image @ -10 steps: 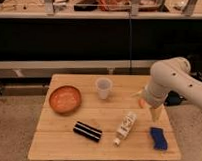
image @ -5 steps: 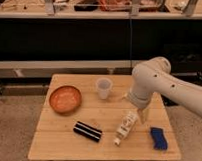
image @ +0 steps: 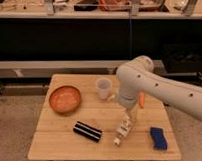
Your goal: Move the arm in a circular motion
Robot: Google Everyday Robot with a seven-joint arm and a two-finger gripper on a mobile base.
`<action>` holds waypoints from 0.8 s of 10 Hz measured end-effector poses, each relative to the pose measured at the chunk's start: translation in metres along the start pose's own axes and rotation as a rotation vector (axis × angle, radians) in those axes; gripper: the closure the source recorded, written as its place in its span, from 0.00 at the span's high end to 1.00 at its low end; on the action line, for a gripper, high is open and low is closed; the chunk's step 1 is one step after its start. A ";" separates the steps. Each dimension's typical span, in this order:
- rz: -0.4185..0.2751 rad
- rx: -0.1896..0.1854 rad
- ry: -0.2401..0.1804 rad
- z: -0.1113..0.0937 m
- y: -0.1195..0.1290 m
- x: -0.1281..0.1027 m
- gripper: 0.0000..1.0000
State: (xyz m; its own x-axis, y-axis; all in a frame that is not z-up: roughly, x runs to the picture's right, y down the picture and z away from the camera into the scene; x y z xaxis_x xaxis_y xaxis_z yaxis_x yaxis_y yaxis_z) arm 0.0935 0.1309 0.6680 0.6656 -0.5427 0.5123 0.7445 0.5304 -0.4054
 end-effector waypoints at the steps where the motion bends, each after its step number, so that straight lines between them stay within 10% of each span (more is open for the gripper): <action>1: -0.030 0.001 0.001 0.000 -0.010 -0.007 0.80; 8: -0.179 -0.003 -0.031 0.013 -0.075 -0.024 0.80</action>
State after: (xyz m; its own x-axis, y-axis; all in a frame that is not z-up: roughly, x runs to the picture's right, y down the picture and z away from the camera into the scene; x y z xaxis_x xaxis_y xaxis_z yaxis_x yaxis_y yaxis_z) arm 0.0209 0.1128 0.6962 0.5206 -0.6080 0.5994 0.8511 0.4251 -0.3080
